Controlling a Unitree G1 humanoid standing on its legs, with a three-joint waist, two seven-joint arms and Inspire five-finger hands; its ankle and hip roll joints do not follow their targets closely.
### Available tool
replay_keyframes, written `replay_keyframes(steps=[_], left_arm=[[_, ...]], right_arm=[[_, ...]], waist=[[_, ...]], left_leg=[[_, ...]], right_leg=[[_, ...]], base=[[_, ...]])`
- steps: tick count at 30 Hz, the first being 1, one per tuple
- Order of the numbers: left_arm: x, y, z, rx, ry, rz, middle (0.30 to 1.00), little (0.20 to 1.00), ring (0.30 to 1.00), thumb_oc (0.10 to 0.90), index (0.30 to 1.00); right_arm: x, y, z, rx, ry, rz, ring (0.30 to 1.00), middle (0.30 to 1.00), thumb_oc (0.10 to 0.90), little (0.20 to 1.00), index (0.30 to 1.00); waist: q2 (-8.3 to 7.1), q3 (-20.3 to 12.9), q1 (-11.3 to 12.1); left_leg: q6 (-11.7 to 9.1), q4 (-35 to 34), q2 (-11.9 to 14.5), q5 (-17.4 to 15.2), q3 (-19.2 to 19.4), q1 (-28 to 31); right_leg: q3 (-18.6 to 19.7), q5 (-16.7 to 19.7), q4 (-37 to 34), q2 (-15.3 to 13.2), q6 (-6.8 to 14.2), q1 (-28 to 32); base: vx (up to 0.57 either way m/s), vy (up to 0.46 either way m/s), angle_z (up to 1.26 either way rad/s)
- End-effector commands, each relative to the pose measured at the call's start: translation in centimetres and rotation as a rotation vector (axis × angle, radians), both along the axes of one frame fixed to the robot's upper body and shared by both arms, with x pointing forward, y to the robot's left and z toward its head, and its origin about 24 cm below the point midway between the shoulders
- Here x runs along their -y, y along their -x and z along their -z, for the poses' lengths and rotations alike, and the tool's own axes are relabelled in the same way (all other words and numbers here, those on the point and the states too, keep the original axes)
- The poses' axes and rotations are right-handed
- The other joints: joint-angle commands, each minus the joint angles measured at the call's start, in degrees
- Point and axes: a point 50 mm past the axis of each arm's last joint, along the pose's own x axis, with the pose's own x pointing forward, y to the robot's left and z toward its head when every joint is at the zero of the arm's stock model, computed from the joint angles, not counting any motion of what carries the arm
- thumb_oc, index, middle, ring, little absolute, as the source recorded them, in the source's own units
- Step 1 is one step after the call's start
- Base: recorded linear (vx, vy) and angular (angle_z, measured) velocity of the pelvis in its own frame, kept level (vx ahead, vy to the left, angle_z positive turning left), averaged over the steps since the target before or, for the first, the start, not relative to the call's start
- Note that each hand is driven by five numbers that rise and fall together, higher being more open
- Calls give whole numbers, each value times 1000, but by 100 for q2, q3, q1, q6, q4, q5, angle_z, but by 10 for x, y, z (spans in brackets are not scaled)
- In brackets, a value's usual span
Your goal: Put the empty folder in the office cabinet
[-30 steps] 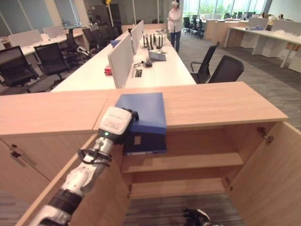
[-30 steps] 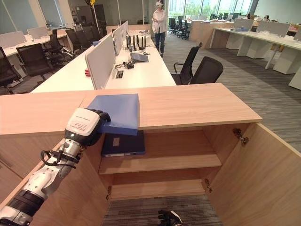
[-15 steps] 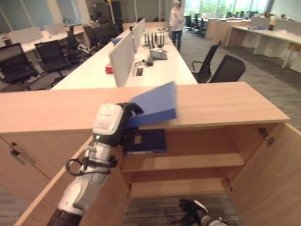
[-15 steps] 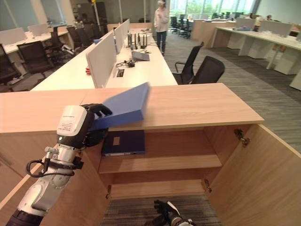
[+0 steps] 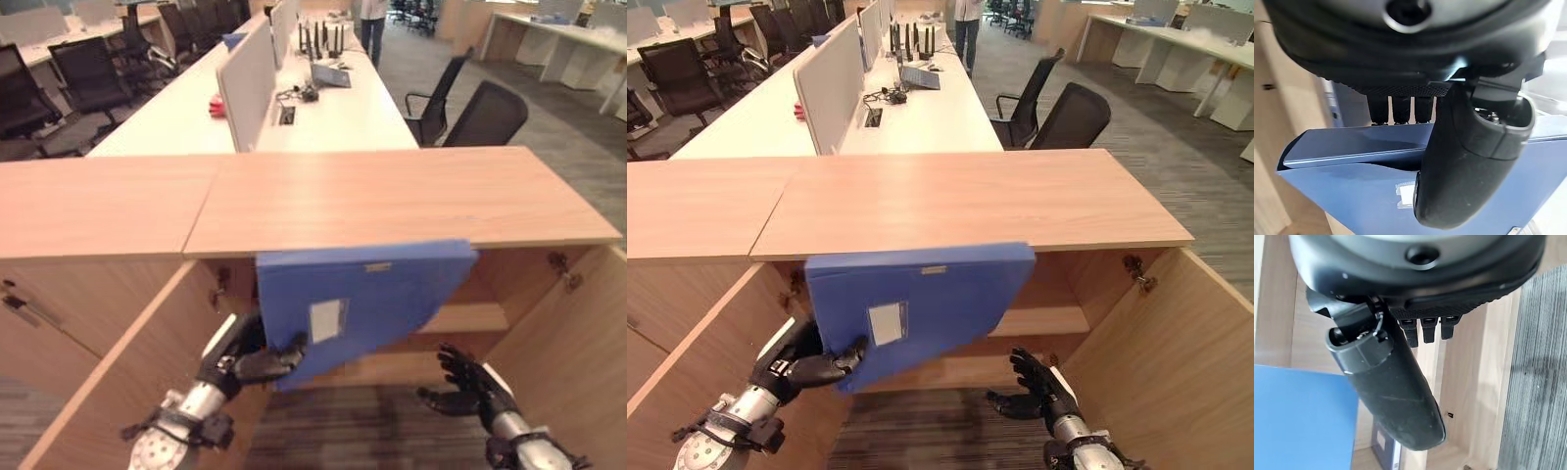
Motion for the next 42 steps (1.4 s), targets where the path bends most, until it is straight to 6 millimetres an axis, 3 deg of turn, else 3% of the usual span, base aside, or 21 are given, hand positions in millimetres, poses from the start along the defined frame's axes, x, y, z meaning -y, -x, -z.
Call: replay_keyframes(steps=[1,4,8,12,14,15,16,17,18,20,27,35,42], left_arm=[[3,-21,-56,333,37,39,300,300,300,400,300],[0,-19,-52,310,-26,50,300,300,300,400,300],[-8,-13,-48,273,-161,60,300,300,300,400,300],[-12,-9,-48,263,-193,49,300,300,300,400,300],[-12,-10,-51,274,-218,58,300,300,300,400,300],[-10,-11,-52,280,-229,87,300,300,300,400,300],[-10,-11,-53,281,-229,87,300,300,300,400,300],[-6,-12,-54,282,-242,133,300,300,300,400,300],[-6,-12,-54,283,-242,133,300,300,300,400,300],[-10,-12,-58,274,-279,187,300,300,300,400,300],[-35,-4,-61,230,-447,178,300,300,300,400,300],[-40,-3,-61,219,-497,187,300,300,300,400,300],[-33,-16,-75,303,-590,264,300,300,300,400,300]], right_arm=[[-10,-49,-54,319,41,-76,900,900,800,900,900],[-11,-49,-56,317,76,-99,900,900,800,900,900],[-3,-47,-53,272,253,-121,900,900,800,900,900],[4,-52,-71,336,402,-107,900,900,800,900,900],[3,-57,-90,426,482,-111,900,900,800,900,900],[-2,-63,-114,537,591,-143,900,900,800,900,900],[-2,-63,-114,538,594,-143,900,900,800,900,900],[-9,-69,-129,617,660,-176,900,900,800,900,900],[-10,-69,-129,618,662,-176,900,900,800,900,900],[-30,-79,-137,671,636,-276,900,900,800,900,900],[-37,-74,-124,596,599,-374,900,900,800,900,900],[-50,-74,-123,596,485,-444,900,900,800,900,900],[-95,-78,-137,660,291,-700,900,900,800,900,900]], waist=[[-316,-160,-7],[-316,-155,1],[-288,-143,25],[-253,-132,13],[-223,-127,-3],[-203,-138,-22],[-199,-134,-20],[-172,-153,-22],[-172,-148,-22],[-134,-158,11],[-109,-120,79],[-113,-104,113],[-158,-131,189]], left_leg=[[164,-34,-191,-684,-162,290],[169,-34,-188,-692,-167,293],[181,-34,-190,-705,-191,297],[195,-34,-191,-717,-199,307],[204,-34,-190,-717,-201,311],[213,-34,-189,-717,-196,316],[214,-34,-188,-718,-196,316],[215,-34,-191,-712,-185,318],[215,-34,-190,-713,-183,318],[205,-34,-181,-693,-160,328],[187,-34,-177,-670,-170,341],[168,-34,-180,-634,-202,334],[110,-34,-155,-590,-197,314]], right_leg=[[-211,-72,41,-171,139,73],[-206,-79,41,-165,134,72],[-205,-95,41,-157,130,68],[-193,-102,41,-153,134,64],[-186,-105,41,-150,136,61],[-174,-106,41,-150,140,58],[-173,-106,41,-150,141,58],[-168,-109,41,-149,145,64],[-166,-109,41,-148,145,62],[-162,-105,41,-153,144,59],[-190,-111,41,-144,134,70],[-218,-107,41,-143,134,71],[-232,-115,41,-140,130,70]], base=[[0,0,0],[-2,1,4],[0,0,0],[1,2,-2],[0,0,0],[0,0,0],[0,0,0],[0,0,0],[0,0,0],[0,0,0],[-2,1,3],[-2,0,-1],[0,0,0]])
